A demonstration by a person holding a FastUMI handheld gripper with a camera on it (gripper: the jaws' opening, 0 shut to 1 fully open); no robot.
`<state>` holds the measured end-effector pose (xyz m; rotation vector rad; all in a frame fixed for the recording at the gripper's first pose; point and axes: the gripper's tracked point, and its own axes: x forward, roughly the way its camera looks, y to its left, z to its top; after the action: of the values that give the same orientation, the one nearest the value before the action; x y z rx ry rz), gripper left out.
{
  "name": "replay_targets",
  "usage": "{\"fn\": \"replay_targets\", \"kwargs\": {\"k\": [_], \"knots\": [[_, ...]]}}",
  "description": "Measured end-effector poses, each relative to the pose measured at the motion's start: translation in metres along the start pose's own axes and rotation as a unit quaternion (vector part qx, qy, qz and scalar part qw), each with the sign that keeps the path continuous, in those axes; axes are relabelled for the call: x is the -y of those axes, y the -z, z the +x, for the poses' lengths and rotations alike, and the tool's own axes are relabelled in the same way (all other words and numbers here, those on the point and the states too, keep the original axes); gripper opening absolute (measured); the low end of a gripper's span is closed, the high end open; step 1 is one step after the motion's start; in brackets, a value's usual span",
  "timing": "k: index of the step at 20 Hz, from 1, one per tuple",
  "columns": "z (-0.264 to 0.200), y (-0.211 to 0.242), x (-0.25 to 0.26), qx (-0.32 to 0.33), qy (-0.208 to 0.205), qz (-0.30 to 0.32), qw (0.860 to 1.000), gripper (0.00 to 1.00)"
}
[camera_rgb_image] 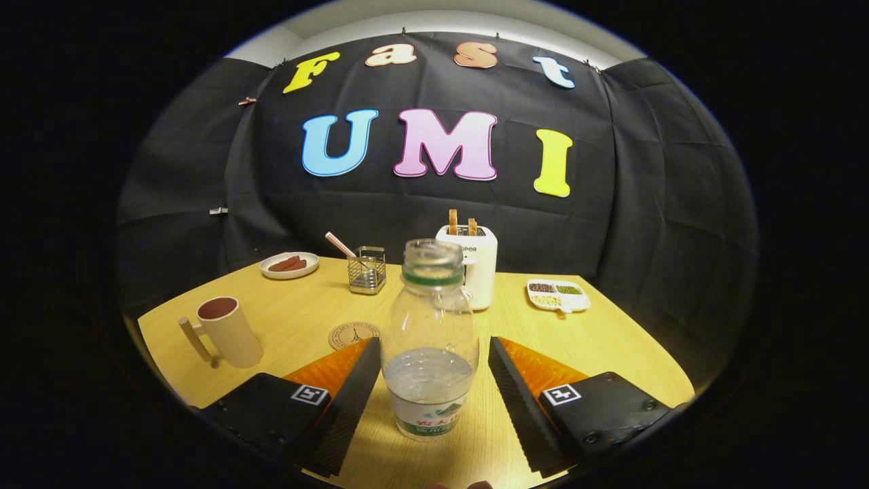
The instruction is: Take the bottle from table, then pour the juice into the cup, finally place the bottle on the coaster
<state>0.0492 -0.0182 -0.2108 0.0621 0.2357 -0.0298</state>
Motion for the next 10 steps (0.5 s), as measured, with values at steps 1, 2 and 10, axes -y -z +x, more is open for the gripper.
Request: {"fn": "replay_targets", "kwargs": {"k": [1, 2, 10], "knots": [[0.0, 0.003, -0.001, 0.0, -0.002, 0.003, 1.0, 0.98], [0.001, 0.005, -0.003, 0.0, -0.003, 0.003, 1.0, 0.98], [0.005, 0.012, -0.011, 0.005, -0.013, -0.003, 1.0, 0.93]]}}
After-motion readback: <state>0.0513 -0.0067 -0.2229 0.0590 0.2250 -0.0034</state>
